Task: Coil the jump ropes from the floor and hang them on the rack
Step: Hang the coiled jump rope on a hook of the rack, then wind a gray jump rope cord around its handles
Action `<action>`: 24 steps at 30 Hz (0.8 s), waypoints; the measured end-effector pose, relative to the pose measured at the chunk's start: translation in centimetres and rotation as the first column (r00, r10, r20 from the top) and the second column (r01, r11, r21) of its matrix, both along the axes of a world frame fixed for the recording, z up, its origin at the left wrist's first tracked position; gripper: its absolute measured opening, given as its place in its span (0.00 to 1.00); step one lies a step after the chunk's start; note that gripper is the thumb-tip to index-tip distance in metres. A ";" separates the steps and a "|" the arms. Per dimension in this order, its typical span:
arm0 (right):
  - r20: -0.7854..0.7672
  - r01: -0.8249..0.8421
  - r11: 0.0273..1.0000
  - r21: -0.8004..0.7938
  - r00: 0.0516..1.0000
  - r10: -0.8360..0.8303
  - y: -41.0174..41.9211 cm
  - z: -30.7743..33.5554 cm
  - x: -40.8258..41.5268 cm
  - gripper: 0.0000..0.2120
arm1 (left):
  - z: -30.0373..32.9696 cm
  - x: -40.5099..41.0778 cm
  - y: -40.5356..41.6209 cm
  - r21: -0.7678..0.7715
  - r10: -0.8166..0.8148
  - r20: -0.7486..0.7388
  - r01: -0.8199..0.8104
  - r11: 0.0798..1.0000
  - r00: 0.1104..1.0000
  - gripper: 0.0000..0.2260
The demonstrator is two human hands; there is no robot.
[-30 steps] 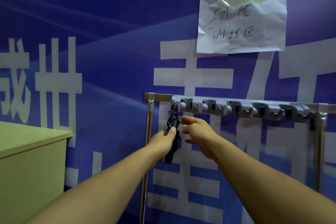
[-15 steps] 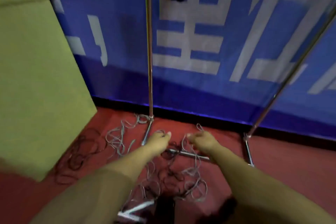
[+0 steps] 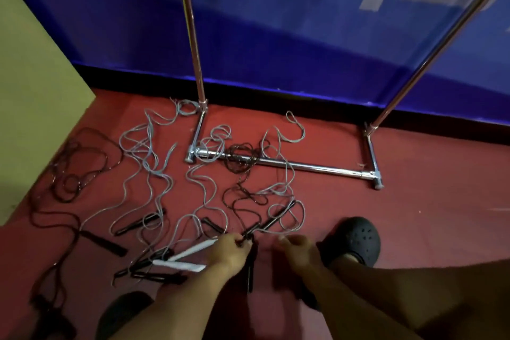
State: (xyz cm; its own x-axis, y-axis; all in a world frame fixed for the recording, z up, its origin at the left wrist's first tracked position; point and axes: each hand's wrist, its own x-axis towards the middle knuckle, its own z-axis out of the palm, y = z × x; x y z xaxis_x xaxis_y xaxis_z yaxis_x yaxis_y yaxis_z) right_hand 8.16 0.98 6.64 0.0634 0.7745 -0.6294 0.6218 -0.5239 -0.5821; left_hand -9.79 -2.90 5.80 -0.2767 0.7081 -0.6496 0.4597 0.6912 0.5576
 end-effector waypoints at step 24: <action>-0.222 0.640 0.766 -0.062 0.739 -0.636 5.4 -8.2 -0.1 0.10 | -5.0 7.1 3.9 0.103 -0.007 -0.089 0.016 0.995 0.996 0.15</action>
State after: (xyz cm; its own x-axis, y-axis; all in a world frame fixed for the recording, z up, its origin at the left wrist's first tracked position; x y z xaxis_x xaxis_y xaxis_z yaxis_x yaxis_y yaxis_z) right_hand 8.09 6.41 -1.61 0.4103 0.6136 -0.6747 0.0022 -0.7405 -0.6721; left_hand -2.66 1.04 0.77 -0.3215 0.7738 -0.5458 0.5179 0.6263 0.5827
